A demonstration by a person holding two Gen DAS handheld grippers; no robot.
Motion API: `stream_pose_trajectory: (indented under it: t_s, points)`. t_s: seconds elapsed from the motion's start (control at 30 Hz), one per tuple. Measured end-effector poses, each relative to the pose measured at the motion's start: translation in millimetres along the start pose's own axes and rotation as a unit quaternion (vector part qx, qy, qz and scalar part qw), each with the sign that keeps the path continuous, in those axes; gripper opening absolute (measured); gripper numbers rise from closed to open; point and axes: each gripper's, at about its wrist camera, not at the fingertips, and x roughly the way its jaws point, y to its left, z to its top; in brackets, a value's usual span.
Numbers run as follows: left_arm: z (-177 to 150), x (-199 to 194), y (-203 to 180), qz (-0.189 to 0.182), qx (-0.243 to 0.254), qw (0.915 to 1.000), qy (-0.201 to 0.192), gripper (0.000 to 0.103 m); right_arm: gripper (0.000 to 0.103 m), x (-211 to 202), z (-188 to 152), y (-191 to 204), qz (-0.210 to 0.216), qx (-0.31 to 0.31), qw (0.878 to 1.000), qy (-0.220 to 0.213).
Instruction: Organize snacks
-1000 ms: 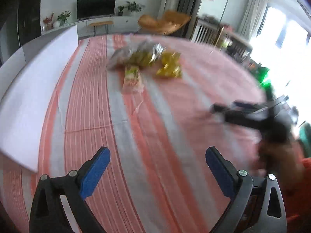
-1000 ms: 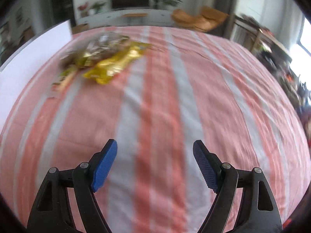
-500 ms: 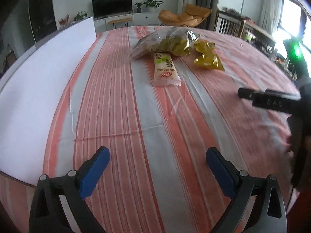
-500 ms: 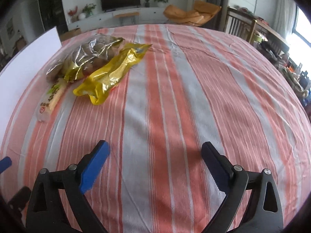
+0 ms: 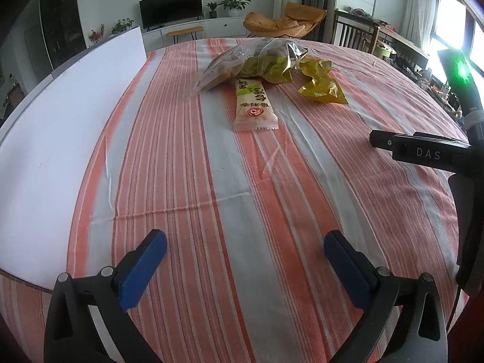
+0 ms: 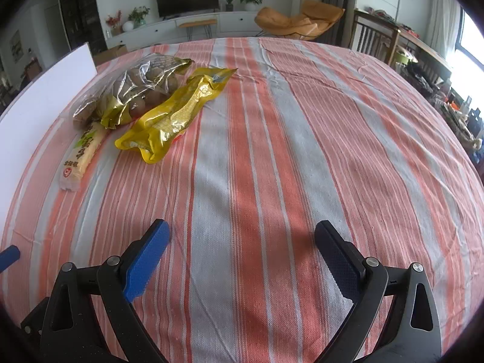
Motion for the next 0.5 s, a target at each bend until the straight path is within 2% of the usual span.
stream_pose_trajectory:
  t_s: [0.5]
  points:
    - [-1.3, -1.6, 2.5, 0.001, -0.004, 1.0000, -0.001, 0.103, 0.099, 1.0, -0.4, 0.8, 0.000, 0.000, 1.000, 0.000]
